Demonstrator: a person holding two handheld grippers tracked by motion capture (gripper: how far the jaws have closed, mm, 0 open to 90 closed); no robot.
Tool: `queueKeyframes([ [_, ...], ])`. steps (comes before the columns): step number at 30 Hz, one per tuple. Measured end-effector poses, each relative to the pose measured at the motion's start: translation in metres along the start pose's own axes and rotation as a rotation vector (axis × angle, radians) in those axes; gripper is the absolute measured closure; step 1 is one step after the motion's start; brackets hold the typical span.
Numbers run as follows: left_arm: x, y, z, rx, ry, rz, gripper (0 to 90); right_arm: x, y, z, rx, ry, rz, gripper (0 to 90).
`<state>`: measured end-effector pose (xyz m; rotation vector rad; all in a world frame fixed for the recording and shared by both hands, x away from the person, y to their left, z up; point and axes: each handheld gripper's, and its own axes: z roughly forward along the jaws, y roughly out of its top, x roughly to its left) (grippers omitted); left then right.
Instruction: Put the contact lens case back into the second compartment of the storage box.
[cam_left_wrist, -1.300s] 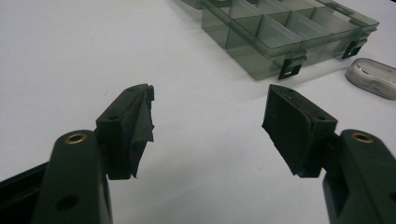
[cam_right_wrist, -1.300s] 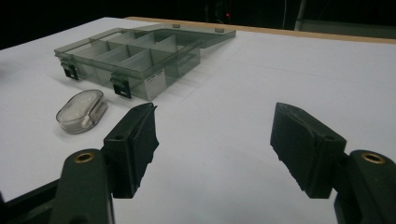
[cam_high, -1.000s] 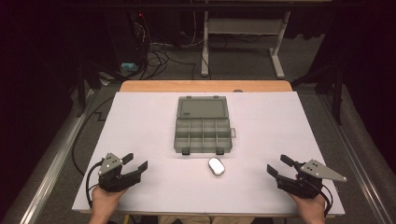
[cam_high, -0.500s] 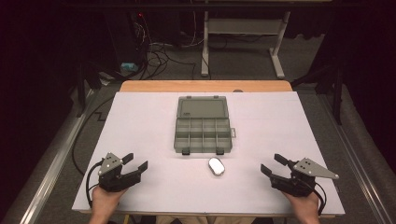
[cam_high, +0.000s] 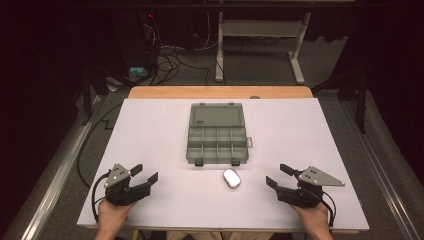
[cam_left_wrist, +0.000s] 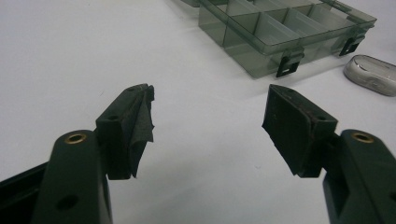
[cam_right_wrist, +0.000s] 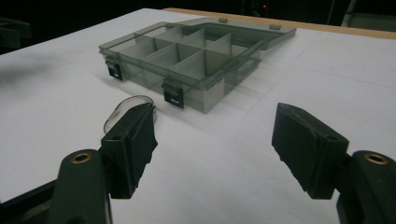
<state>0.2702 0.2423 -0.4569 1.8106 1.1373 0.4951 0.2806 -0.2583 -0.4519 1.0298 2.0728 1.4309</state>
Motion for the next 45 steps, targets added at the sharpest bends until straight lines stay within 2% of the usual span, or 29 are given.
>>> queueKeyframes([
  [2, 0.000, 0.000, 0.000, 0.001, 0.000, 0.001, 33.1, 0.003, 0.001, 0.004, 0.008, 0.006, -0.012, 30.7],
  [6, 0.000, 0.000, 0.000, 0.001, 0.000, 0.005, 33.1, 0.008, 0.003, 0.013, 0.025, 0.033, -0.002, 30.8],
  [13, 0.000, 0.000, 0.001, 0.006, -0.003, 0.008, 33.1, 0.017, 0.009, 0.027, 0.049, 0.053, -0.027, 31.5],
  [18, 0.000, 0.000, 0.001, 0.008, -0.004, 0.006, 33.1, 0.024, 0.013, 0.039, 0.091, 0.068, -0.035, 33.6],
  [19, 0.000, 0.000, 0.001, 0.010, -0.005, 0.007, 33.1, 0.027, 0.015, 0.043, 0.115, 0.076, -0.039, 35.1],
  [22, 0.000, 0.000, 0.001, 0.007, -0.004, 0.005, 33.1, 0.029, 0.016, 0.048, 0.137, 0.074, -0.038, 37.0],
  [23, 0.000, 0.000, 0.000, 0.003, -0.003, 0.006, 33.2, 0.032, 0.018, 0.051, 0.163, 0.076, -0.035, 38.4],
  [24, 0.000, 0.000, 0.000, 0.003, -0.003, 0.006, 33.3, 0.032, 0.018, 0.051, 0.163, 0.076, -0.035, 38.4],
  [25, 0.000, 0.000, 0.000, 0.000, -0.002, 0.004, 33.3, 0.034, 0.021, 0.055, 0.203, 0.086, -0.024, 40.6],
  [31, 0.000, 0.000, 0.000, 0.004, -0.003, 0.005, 33.3, 0.038, 0.028, 0.063, 0.260, 0.099, -0.015, 43.0],
  [32, 0.000, 0.000, 0.001, 0.005, -0.003, 0.006, 33.3, 0.040, 0.031, 0.067, 0.291, 0.096, -0.015, 43.2],
  [34, 0.000, 0.000, 0.000, 0.006, -0.003, 0.006, 33.3, 0.042, 0.034, 0.072, 0.330, 0.097, -0.018, 43.5],
  [35, 0.000, 0.000, 0.000, 0.006, -0.003, 0.006, 33.3, 0.042, 0.034, 0.072, 0.330, 0.097, -0.018, 43.5],
  [36, 0.000, 0.000, 0.000, 0.005, -0.002, 0.005, 33.3, 0.045, 0.035, 0.078, 0.373, 0.099, -0.030, 43.5],
  [38, 0.000, 0.000, 0.000, 0.002, -0.001, 0.005, 33.4, 0.046, 0.035, 0.080, 0.385, 0.101, -0.033, 43.5],
  [39, 0.000, 0.000, 0.000, 0.000, -0.002, 0.005, 33.4, 0.049, 0.036, 0.085, 0.418, 0.106, -0.035, 43.5],
  [45, 0.000, 0.000, 0.000, -0.001, -0.002, 0.004, 33.5, 0.056, 0.039, 0.096, 0.469, 0.120, -0.058, 42.4],
])
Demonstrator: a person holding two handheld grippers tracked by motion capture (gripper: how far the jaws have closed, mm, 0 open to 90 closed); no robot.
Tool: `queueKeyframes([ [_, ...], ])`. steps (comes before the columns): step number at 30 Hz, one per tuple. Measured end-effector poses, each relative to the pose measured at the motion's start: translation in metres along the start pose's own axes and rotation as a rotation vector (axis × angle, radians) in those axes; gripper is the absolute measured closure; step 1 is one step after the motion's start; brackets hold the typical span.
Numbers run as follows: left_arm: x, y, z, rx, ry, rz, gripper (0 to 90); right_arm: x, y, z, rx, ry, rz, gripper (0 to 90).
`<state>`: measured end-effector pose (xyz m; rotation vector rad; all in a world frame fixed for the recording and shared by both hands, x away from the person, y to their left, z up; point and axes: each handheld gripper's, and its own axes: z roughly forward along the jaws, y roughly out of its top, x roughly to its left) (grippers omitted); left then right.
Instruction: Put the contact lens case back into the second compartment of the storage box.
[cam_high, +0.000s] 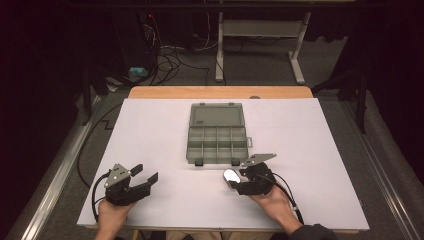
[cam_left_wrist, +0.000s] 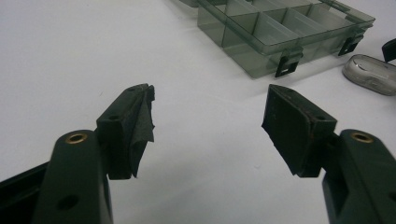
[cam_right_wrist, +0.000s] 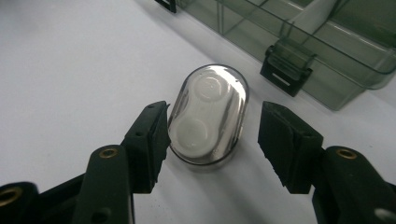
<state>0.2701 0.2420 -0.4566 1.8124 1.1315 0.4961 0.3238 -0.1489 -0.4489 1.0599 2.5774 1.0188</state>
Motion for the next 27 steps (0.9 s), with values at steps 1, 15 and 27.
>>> queueKeyframes([
  [1, 0.000, 0.000, 0.000, 0.001, 0.000, 0.000, 33.4, 0.001, 0.001, 0.001, 0.010, -0.001, 0.000, 42.1],
  [15, 0.000, 0.000, 0.001, 0.007, -0.004, 0.002, 33.4, 0.011, 0.013, 0.018, 0.086, -0.039, -0.061, 38.6],
  [27, 0.000, 0.000, 0.001, 0.010, -0.005, 0.003, 33.3, 0.016, 0.012, 0.022, 0.106, -0.079, -0.106, 48.8],
])
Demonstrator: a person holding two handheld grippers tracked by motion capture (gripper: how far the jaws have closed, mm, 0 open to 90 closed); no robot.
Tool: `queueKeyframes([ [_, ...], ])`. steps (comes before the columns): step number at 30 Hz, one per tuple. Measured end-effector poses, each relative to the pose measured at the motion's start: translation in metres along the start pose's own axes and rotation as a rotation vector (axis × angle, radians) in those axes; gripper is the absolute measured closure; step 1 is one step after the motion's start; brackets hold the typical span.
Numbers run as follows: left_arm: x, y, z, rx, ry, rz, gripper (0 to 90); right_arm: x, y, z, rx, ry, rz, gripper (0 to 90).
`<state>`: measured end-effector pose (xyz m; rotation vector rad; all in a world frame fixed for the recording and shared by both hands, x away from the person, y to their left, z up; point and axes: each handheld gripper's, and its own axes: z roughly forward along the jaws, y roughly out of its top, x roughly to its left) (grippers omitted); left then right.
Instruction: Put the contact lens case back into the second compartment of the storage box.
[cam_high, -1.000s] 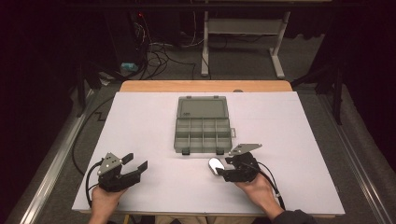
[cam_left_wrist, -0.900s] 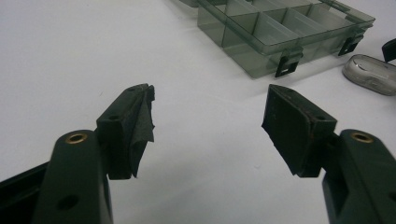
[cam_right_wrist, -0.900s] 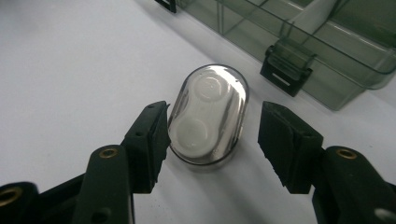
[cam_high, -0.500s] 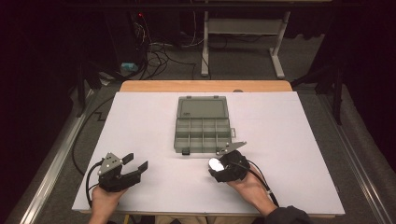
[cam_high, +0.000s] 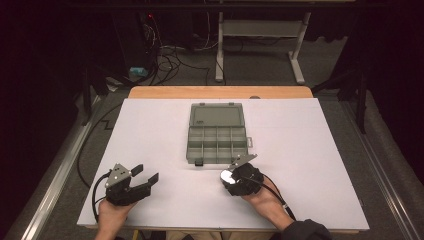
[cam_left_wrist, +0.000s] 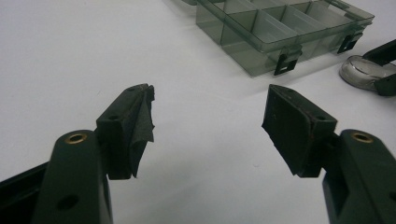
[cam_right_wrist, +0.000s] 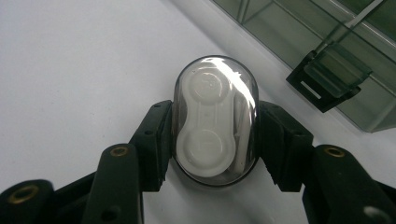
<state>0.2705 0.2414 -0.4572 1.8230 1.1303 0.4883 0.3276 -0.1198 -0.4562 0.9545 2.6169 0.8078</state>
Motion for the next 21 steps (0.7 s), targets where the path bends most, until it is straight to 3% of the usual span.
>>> queueKeyframes([
  [12, 0.000, 0.000, 0.001, 0.009, 0.002, -0.001, 32.7, -0.004, 0.002, -0.009, -0.049, 0.020, 0.001, 49.1],
  [21, 0.001, -0.001, 0.001, 0.013, 0.007, -0.007, 32.6, -0.018, 0.013, -0.029, -0.129, 0.062, 0.059, 49.1],
])
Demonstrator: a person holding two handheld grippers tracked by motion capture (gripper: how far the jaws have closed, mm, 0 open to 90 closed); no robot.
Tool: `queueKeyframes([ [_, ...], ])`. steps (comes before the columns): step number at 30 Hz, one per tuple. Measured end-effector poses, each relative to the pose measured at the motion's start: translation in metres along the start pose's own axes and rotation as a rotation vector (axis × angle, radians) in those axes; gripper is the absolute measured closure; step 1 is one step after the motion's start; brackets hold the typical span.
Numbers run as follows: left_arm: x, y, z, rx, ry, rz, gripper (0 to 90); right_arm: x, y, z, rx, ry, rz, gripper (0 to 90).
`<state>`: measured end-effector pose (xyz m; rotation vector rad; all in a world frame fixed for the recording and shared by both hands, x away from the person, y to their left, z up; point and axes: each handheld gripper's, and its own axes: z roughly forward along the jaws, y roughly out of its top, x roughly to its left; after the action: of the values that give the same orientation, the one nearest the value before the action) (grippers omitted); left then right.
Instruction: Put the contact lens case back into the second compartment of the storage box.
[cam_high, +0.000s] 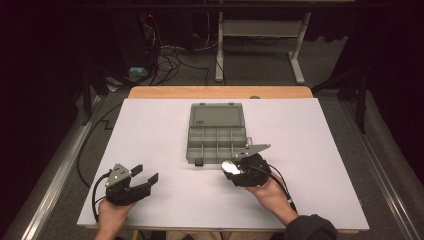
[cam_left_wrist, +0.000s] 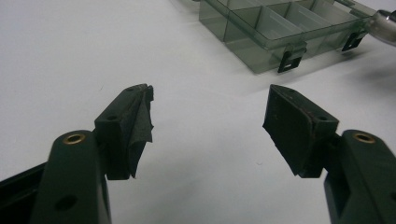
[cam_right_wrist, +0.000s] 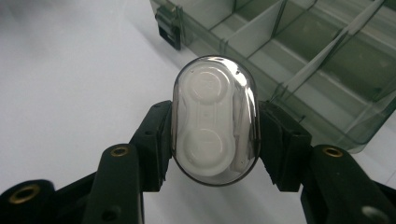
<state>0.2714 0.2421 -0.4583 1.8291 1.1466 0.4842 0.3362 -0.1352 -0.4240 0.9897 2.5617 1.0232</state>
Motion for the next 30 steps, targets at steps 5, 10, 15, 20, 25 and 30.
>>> queueKeyframes([
  [5, 0.000, 0.000, 0.000, 0.004, 0.001, -0.001, 32.5, -0.004, 0.006, -0.002, -0.011, 0.001, 0.011, 49.1],
  [10, 0.001, 0.000, 0.000, 0.003, 0.001, -0.001, 32.4, -0.009, 0.013, -0.003, -0.020, 0.001, 0.023, 49.2],
  [15, 0.001, 0.000, 0.001, 0.005, -0.001, -0.003, 32.2, -0.013, 0.021, -0.004, -0.027, 0.002, 0.027, 49.2],
  [20, 0.001, 0.000, 0.000, 0.007, 0.000, -0.002, 32.2, -0.016, 0.030, -0.001, -0.016, -0.002, 0.022, 49.2],
  [25, 0.002, 0.000, 0.000, 0.009, -0.001, -0.005, 32.2, -0.018, 0.042, 0.003, -0.011, -0.011, 0.014, 49.2],
  [30, 0.002, 0.000, 0.001, 0.005, -0.004, -0.010, 32.2, -0.020, 0.055, 0.009, -0.003, -0.026, 0.001, 49.2],
])
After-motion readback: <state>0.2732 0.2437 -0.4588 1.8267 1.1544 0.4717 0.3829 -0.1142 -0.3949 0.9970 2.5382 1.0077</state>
